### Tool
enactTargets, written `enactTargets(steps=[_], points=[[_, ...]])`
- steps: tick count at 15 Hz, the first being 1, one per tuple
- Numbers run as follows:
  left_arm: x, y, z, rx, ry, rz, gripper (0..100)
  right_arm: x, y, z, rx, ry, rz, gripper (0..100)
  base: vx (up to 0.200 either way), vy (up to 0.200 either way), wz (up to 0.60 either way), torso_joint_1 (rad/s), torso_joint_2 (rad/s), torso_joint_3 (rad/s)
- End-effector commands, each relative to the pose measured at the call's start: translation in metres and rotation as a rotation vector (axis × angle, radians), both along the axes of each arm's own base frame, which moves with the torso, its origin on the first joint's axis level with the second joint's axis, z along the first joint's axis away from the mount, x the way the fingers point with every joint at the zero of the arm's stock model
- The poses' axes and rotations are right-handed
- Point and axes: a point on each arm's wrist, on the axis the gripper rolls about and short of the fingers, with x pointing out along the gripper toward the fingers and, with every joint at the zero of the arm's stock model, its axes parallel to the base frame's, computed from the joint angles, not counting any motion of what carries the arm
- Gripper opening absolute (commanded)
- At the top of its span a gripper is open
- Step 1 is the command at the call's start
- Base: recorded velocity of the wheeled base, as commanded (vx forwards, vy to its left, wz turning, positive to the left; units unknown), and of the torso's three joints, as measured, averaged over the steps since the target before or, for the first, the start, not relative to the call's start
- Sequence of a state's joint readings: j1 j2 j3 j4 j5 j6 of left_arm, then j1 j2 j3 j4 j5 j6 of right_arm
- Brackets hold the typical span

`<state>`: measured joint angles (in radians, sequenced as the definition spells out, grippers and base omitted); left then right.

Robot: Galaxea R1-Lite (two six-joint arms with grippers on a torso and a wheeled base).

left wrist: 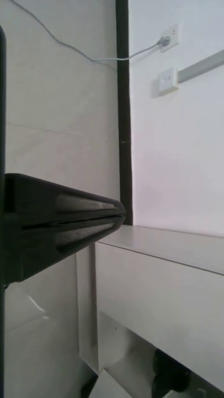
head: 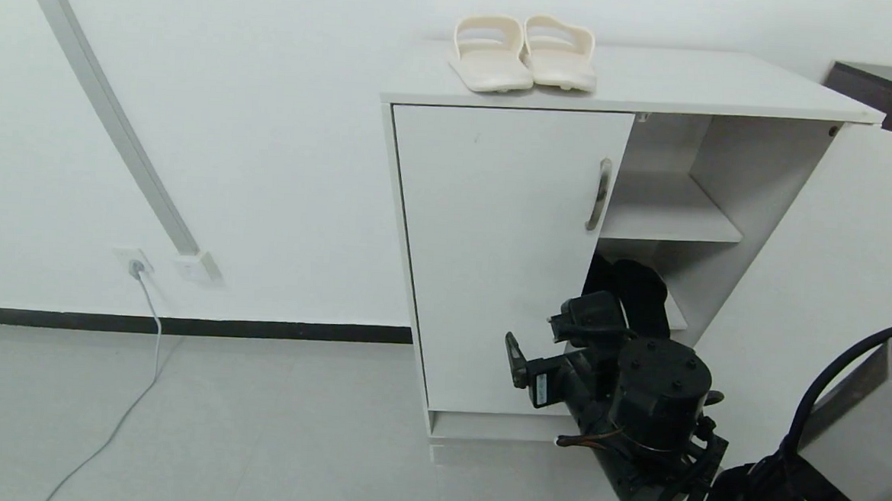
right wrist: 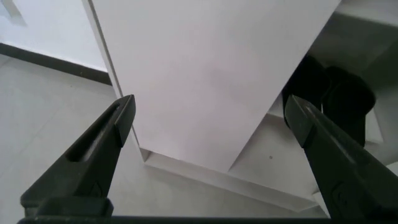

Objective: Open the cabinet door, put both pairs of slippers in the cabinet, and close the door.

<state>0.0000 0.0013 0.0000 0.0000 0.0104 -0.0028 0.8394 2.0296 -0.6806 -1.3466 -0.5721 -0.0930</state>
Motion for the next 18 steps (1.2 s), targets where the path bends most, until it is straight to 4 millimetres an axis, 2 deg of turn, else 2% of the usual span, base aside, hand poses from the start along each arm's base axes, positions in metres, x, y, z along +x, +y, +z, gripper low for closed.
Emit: enactTargets(steps=[1, 10, 18], points=[[0.0, 0.0, 0.0, 0.0, 0.0, 0.0, 0, 0.0001, 0.0, -0.0021, -0.006, 0.004, 0.0, 100, 0.0, 0.0, 0.0, 0.119, -0.47, -0.339], [0.0, 0.0, 0.0, 0.001, 0.0, 0.0, 0, 0.0018, 0.001, -0.0079, -0.017, 0.016, -0.002, 100, 0.0, 0.0, 0.0, 0.166, -0.48, -0.319], [0.0, 0.0, 0.0, 0.001, 0.0, 0.0, 0, 0.0043, -0.0002, -0.0095, -0.019, 0.018, -0.01, 100, 0.0, 0.0, 0.0, 0.217, -0.53, -0.314]])
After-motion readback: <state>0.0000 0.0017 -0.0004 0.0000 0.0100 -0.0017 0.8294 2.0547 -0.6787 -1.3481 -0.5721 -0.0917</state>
